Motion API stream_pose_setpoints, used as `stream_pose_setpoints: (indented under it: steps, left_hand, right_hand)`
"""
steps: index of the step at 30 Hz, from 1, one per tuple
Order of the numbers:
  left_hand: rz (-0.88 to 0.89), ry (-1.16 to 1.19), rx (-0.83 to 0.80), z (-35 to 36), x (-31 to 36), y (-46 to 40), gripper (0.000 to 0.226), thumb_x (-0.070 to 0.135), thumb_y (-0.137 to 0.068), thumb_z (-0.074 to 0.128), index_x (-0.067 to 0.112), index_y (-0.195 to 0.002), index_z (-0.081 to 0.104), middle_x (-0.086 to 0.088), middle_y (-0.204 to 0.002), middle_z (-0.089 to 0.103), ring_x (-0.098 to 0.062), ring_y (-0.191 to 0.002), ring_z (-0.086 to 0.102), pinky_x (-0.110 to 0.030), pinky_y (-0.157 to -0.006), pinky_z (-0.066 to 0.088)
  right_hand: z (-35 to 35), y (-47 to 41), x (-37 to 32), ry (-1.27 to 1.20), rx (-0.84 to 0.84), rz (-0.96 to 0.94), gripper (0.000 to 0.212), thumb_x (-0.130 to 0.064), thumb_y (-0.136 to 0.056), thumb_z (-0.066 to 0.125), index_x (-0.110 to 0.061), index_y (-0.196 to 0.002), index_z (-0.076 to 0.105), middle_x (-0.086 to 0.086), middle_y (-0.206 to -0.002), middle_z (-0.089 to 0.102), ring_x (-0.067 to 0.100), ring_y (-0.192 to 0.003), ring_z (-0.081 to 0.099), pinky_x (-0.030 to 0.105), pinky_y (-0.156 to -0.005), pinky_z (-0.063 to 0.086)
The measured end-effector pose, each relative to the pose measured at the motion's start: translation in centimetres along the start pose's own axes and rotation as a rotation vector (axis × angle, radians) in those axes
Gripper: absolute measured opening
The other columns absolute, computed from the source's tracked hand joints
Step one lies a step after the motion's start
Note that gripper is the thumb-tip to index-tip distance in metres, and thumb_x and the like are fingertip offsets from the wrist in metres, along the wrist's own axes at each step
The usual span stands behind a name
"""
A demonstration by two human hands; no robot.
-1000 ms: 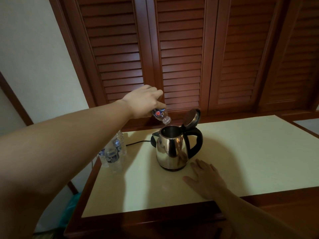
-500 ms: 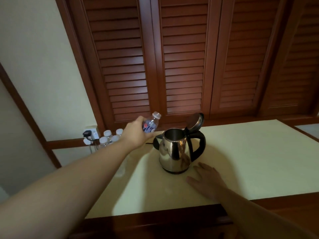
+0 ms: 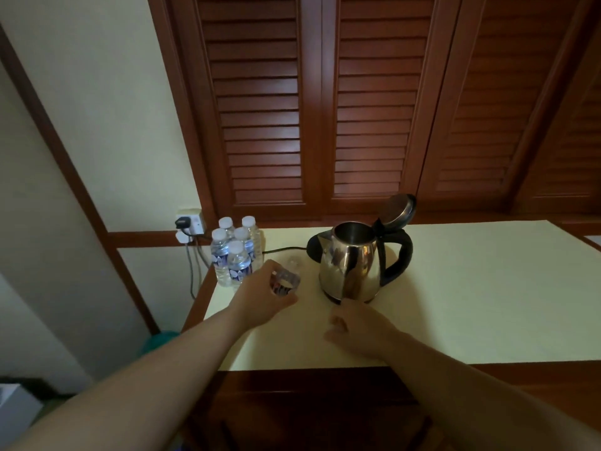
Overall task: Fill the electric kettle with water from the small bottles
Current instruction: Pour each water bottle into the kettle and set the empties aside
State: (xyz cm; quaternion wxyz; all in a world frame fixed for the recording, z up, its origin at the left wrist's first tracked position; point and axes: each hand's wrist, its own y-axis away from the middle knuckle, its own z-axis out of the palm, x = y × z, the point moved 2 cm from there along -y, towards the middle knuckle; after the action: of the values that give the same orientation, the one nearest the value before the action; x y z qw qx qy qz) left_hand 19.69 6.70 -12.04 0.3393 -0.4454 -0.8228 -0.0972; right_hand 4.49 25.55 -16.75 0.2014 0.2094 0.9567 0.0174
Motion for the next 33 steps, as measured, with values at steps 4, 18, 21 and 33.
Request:
stream_pose_setpoints:
  steps: [4, 18, 21, 33]
  left_hand:
    - [0.097, -0.058, -0.037, -0.4, -1.0, 0.5, 0.056, 0.046, -0.072, 0.089, 0.036, -0.114, 0.053, 0.009, -0.107, 0.059, -0.006, -0.094, 0.060, -0.024, -0.078, 0.053]
    - [0.279, -0.114, -0.102, -0.8, 0.9, -0.4, 0.057, 0.045, -0.074, 0.089, 0.041, -0.122, 0.058, 0.011, -0.108, 0.051, -0.007, -0.096, 0.054, -0.024, -0.084, 0.047]
    - [0.327, -0.140, -0.156, -0.5, 1.5, -0.7, 0.059, 0.047, -0.076, 0.088, 0.042, -0.126, 0.057, 0.010, -0.110, 0.050, -0.008, -0.098, 0.054, -0.024, -0.085, 0.046]
    - [0.457, -0.095, -0.276, -0.3, 3.6, -2.1, 0.057, 0.047, -0.075, 0.089, 0.048, -0.124, 0.061, 0.018, -0.100, 0.052, -0.001, -0.092, 0.049, -0.019, -0.078, 0.038]
  right_hand:
    - [-0.7, 0.2, -1.0, -0.280, 0.200, -0.082, 0.019, -0.050, -0.095, 0.065, -0.032, -0.090, 0.060, -0.003, -0.089, 0.056, 0.011, -0.076, 0.054, 0.036, -0.074, 0.050]
    - [-6.7, 2.4, -2.2, -0.624, 0.476, 0.016, 0.026, -0.041, -0.094, 0.074, -0.027, -0.116, 0.075, -0.013, -0.105, 0.073, 0.005, -0.098, 0.068, 0.028, -0.089, 0.056]
    - [-6.8, 2.9, -2.8, -0.595, 0.432, -0.040, 0.018, -0.041, -0.093, 0.076, -0.034, -0.109, 0.076, -0.015, -0.105, 0.074, 0.002, -0.098, 0.068, 0.024, -0.088, 0.055]
    - [-8.2, 4.1, -1.8, -0.643, 0.341, -0.007, 0.025, -0.006, -0.085, 0.084, -0.010, -0.109, 0.077, 0.005, -0.097, 0.079, 0.011, -0.086, 0.076, 0.025, -0.076, 0.061]
